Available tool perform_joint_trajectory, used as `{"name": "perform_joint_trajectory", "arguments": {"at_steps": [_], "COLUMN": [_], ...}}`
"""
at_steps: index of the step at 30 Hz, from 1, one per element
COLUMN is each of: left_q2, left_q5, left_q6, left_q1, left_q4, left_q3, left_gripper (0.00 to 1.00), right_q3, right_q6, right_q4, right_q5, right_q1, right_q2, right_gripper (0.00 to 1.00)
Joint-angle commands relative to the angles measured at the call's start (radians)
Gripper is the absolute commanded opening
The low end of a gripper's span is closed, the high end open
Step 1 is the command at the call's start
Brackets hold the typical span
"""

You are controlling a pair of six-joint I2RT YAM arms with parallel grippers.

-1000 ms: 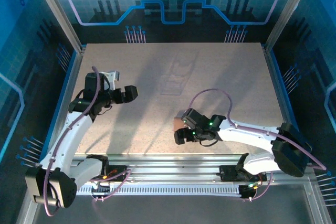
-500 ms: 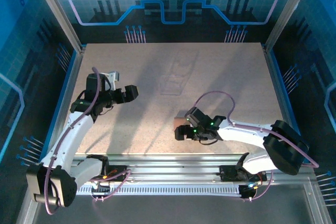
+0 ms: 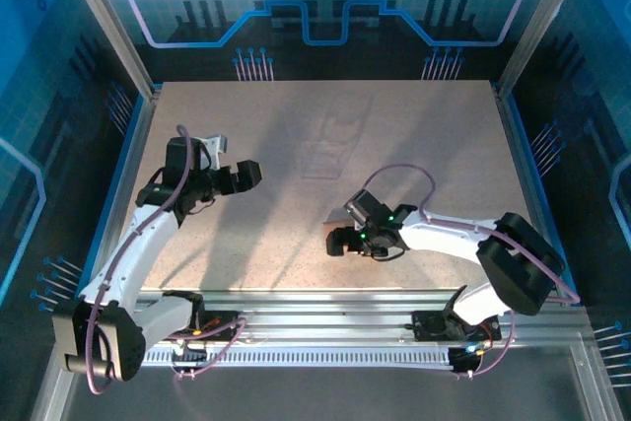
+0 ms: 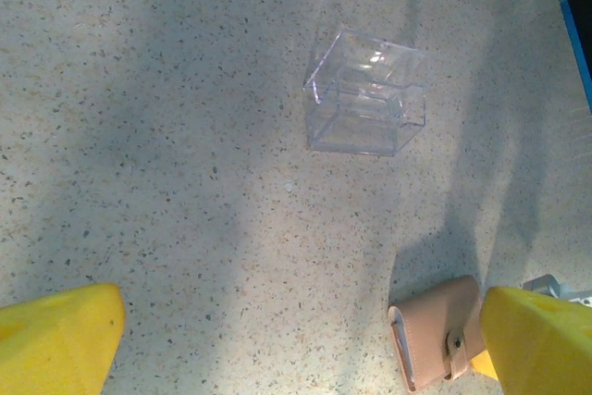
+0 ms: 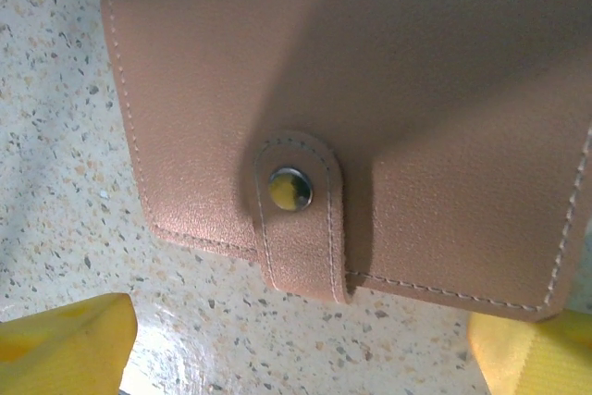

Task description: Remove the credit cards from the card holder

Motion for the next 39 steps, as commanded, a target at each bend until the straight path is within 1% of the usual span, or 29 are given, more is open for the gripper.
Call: {"name": "perform_joint_trajectory", "arguments": {"at_steps": [1, 6, 12, 19, 29, 35, 39], "left_q2": [0.017, 0.017, 0.019, 0.01, -0.004, 0.002, 0.031], "left_q5": [0.039, 0.036, 0.039, 0.035, 0.029, 0.058, 0.084], "left_q6": [-0.022, -0.019, -0.023, -0.017, -0.024, -0.084, -0.124], "left_q1": [0.0, 0.0, 0.0, -0.005, -0.014, -0.044, -0.071], "left_q4": [0.013, 0.007, 0.012, -0.003, -0.015, -0.015, 0.003], "left_q3": [-0.016, -0.016, -0.019, -0.018, -0.018, -0.038, -0.061], "left_gripper": [0.99, 0.99, 0.99, 0.99, 0.99, 0.99, 0.96], "right_q3": [0.073, 0.125, 0.138, 0.219, 0.337, 0.392, 0.403], "right_q6": [-0.06, -0.06, -0.063, -0.085, -0.132, -0.153, -0.157], "right_q4": [0.014, -0.071, -0.053, -0.029, -0.045, -0.008, 0.05], "right_q5": [0.03, 0.064, 0.055, 0.034, 0.06, 0.021, -0.032], "right_q1": [-0.023, -0.022, -0.024, -0.021, 0.002, 0.026, 0.043], "right_q2": [0.046, 0.065, 0.101, 0.156, 0.262, 0.322, 0.345], "right_gripper": [0.94, 0.92, 0.92, 0.92, 0.91, 0.91, 0.89]}}
